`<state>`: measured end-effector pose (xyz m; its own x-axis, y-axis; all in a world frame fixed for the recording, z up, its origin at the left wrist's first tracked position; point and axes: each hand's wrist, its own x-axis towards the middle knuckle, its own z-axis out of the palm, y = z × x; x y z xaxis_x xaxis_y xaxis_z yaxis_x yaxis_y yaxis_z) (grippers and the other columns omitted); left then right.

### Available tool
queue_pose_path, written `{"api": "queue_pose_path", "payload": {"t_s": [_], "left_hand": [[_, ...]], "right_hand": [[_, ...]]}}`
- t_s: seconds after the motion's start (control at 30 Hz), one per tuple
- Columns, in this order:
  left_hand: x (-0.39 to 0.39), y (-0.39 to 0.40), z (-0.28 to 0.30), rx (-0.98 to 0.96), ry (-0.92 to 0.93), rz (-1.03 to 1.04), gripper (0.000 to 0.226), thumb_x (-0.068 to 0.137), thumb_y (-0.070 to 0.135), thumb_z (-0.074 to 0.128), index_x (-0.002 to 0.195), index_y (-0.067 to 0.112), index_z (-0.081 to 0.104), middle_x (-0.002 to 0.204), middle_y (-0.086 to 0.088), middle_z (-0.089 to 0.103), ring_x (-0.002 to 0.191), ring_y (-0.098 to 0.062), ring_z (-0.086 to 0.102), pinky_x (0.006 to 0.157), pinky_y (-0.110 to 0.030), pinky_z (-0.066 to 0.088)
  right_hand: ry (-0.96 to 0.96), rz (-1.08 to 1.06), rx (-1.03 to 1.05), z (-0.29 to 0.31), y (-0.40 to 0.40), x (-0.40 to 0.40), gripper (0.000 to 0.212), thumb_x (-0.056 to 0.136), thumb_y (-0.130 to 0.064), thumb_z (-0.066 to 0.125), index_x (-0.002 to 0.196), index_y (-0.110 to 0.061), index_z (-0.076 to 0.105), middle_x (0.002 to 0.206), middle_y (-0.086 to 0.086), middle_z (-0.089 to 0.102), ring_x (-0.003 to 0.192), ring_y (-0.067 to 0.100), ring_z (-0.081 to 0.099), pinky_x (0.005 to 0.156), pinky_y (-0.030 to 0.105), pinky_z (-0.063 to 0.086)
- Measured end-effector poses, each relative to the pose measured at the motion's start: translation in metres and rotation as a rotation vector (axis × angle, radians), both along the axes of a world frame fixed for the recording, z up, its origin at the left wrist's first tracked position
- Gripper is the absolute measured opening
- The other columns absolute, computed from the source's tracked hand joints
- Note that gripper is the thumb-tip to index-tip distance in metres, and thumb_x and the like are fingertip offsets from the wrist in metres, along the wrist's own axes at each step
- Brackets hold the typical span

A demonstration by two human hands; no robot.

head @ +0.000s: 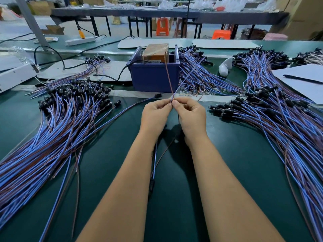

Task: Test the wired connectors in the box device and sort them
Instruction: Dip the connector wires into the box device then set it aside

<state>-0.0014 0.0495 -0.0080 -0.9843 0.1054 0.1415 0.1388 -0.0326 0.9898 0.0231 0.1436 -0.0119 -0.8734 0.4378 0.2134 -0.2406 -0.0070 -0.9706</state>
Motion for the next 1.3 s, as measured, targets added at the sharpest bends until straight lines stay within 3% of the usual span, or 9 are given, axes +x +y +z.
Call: {"api": "queue_pose_path", "payload": {"t_s": [0.2,0.47,0.63,0.73,0.83,1.0,1.1,1.17,1.3], "left_hand": [[0.011,-0.015,0.007,-0.209,0.004,-0.185,0.023,0.093,0.003,0.055,0.097,0.014,0.075,0.048,0.019,0.057,0.045,0.008,0.048,0.048,-0.003,0.036],[0.011,-0.018,0.004,-0.221,0.002,-0.186,0.007,0.094,0.011,0.064,0.087,0.013,0.064,0.065,0.003,0.057,0.049,-0.001,0.045,0.051,-0.015,0.039],[0.009,-0.022,0.008,0.271,-0.136,-0.151,0.013,0.098,0.015,0.056,0.087,0.019,0.061,0.063,0.008,0.063,0.062,-0.006,0.062,0.062,-0.022,0.05],[0.006,-0.029,0.012,0.612,-0.148,-0.203,0.012,0.097,0.015,0.052,0.092,0.018,0.062,0.076,0.005,0.072,0.077,-0.009,0.07,0.07,-0.024,0.056],[0.007,-0.032,0.012,0.691,-0.107,-0.294,0.014,0.088,0.024,0.056,0.09,0.024,0.07,0.082,0.006,0.073,0.082,-0.007,0.07,0.072,-0.022,0.056],[0.017,-0.029,0.01,0.551,-0.058,-0.606,0.022,0.069,0.041,0.083,0.087,0.029,0.078,0.086,0.007,0.074,0.076,-0.005,0.068,0.075,-0.021,0.054],[0.024,-0.02,0.007,0.358,-0.079,-0.709,0.028,0.065,0.045,0.087,0.087,0.029,0.078,0.085,0.004,0.075,0.074,-0.006,0.067,0.077,-0.024,0.05],[0.032,-0.01,0.006,0.151,-0.037,-0.707,0.016,0.075,0.038,0.079,0.089,0.03,0.078,0.088,0.003,0.076,0.078,-0.008,0.068,0.082,-0.03,0.046],[0.052,0.023,0.001,-0.171,0.131,-0.689,0.018,0.09,0.01,0.068,0.097,0.023,0.078,0.096,0.001,0.077,0.09,-0.007,0.069,0.088,-0.023,0.05]], "right_hand": [[-0.063,0.046,-0.005,-0.002,0.004,0.01,0.008,0.09,-0.006,0.065,0.092,-0.013,0.07,0.069,0.005,0.061,0.053,0.006,0.05,0.056,0.019,0.042],[-0.082,0.243,-0.085,0.002,0.008,0.027,0.024,0.098,-0.005,0.051,0.095,-0.018,0.071,0.078,-0.003,0.07,0.067,0.008,0.061,0.065,0.02,0.054],[-0.168,0.231,0.011,0.001,0.009,0.03,0.008,0.095,-0.012,0.06,0.094,-0.014,0.067,0.057,-0.012,0.054,0.042,0.004,0.039,0.039,0.015,0.032],[-0.159,0.288,0.168,0.002,0.007,0.031,0.011,0.093,-0.011,0.063,0.084,-0.009,0.066,0.041,-0.015,0.044,0.036,0.0,0.035,0.04,0.009,0.027],[-0.13,0.231,0.227,0.008,0.006,0.034,0.014,0.095,-0.012,0.06,0.085,-0.005,0.067,0.042,-0.008,0.049,0.035,0.004,0.037,0.039,0.014,0.031],[0.015,0.207,-0.185,0.028,0.02,0.041,0.027,0.095,0.0,0.04,0.089,-0.008,0.065,0.068,0.007,0.065,0.052,0.017,0.058,0.051,0.025,0.048],[0.106,0.269,-0.456,0.033,0.039,0.046,0.037,0.098,-0.014,0.031,0.094,-0.003,0.066,0.078,0.011,0.069,0.066,0.021,0.063,0.067,0.028,0.052],[0.124,0.215,-0.469,0.034,0.054,0.051,0.04,0.103,-0.021,0.033,0.092,-0.003,0.066,0.076,0.009,0.069,0.065,0.02,0.063,0.067,0.027,0.053],[0.052,0.005,-0.152,0.035,0.091,0.063,0.02,0.099,0.001,0.047,0.102,-0.011,0.063,0.072,0.003,0.068,0.059,0.014,0.062,0.061,0.023,0.052]]}}
